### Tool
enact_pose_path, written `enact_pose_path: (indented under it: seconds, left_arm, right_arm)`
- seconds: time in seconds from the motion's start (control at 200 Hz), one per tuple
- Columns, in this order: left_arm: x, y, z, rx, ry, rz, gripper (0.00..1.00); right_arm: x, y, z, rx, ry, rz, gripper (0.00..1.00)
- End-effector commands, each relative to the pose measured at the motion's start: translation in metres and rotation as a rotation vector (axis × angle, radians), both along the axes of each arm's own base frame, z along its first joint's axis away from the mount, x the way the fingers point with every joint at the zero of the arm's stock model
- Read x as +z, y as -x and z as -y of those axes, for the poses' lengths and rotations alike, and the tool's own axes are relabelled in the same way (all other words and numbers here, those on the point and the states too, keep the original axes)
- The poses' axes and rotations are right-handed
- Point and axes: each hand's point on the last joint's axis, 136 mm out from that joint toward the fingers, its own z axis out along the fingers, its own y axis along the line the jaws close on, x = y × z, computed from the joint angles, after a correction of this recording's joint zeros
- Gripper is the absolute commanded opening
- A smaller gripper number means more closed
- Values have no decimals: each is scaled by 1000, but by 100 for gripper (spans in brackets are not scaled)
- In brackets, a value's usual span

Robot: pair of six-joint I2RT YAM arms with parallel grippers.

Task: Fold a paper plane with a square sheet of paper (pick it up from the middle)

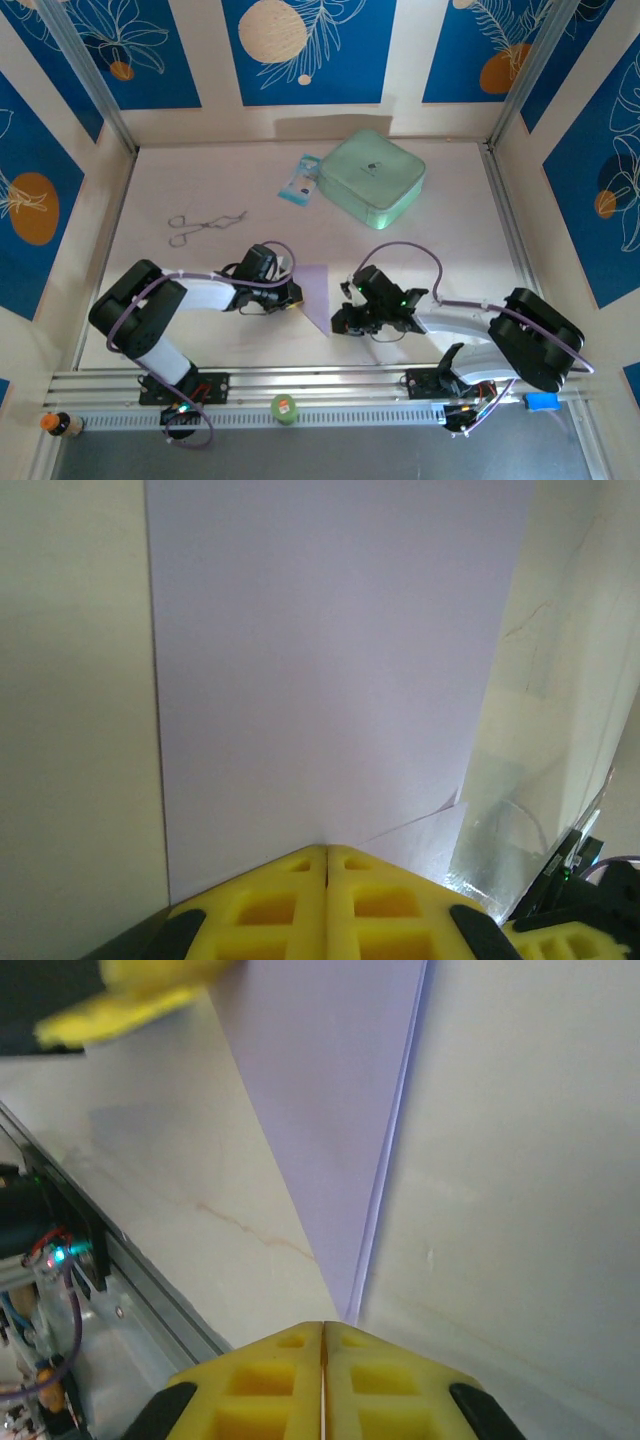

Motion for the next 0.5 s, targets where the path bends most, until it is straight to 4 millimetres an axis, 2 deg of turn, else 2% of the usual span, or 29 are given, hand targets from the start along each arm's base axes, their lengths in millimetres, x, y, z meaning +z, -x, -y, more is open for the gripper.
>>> enact_pose_path:
  seconds: [0.0,0.11,0.215,0.39,0.495]
  left_arm:
    - [-14,10,-16,49,-70,-45,0]
    - [-8,8,-16,84,-59,-36,0]
    - [1,7,-15,107,-45,-14,0]
    - [21,7,-14,114,-49,56,7]
    - [31,5,-22,119,-79,98,18]
  right_arm:
    - [3,-15,4,-74,30,-17,12]
    - [5,-26,-2,-95,25,-38,25]
    - [7,-33,-11,-89,23,-43,31]
    - [4,-42,-18,-99,42,-50,34]
    - [0,-44,-22,-99,51,-57,34]
